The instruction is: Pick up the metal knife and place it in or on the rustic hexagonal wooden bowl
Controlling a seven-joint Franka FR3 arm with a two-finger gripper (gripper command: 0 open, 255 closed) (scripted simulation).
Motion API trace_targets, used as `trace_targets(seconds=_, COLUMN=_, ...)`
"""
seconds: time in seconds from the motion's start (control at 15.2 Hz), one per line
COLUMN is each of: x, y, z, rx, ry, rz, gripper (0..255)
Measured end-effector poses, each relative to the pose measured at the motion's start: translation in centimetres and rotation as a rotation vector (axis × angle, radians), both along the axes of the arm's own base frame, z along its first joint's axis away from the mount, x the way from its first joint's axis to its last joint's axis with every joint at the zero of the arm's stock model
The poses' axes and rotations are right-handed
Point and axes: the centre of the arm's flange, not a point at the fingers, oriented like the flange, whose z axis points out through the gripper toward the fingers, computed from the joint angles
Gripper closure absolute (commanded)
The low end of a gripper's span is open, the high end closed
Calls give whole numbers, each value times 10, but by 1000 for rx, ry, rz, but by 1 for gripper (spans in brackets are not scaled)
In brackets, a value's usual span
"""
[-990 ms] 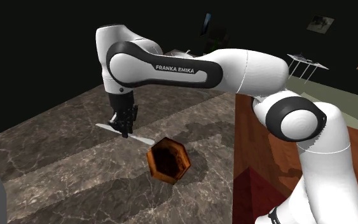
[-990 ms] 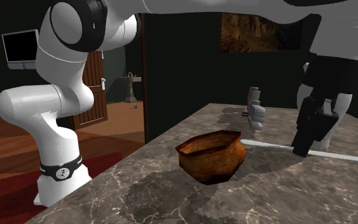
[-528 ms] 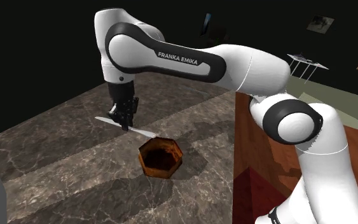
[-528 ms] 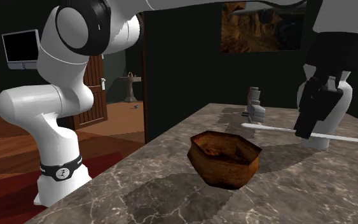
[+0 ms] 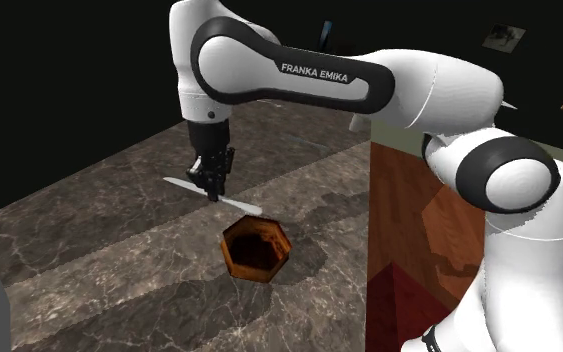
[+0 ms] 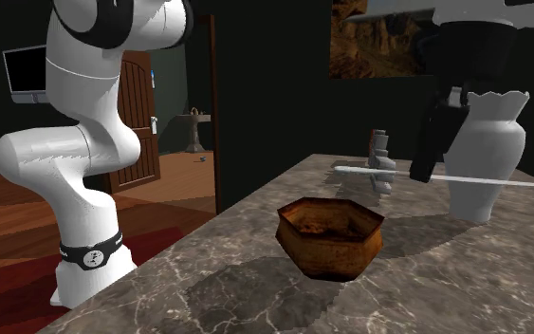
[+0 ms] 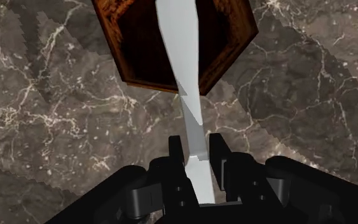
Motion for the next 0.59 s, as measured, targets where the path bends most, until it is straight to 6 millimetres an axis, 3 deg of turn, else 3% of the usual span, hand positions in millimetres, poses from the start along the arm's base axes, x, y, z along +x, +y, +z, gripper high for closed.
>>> trace_targets(seconds=0.13, x=-27, y=-15, z=8, rx=-1, ry=0, rz=0, gripper=255)
trace_targets(seconds=0.59, x=-97, y=-62, z=6, rx=-1, ry=-1, rz=0, gripper=255)
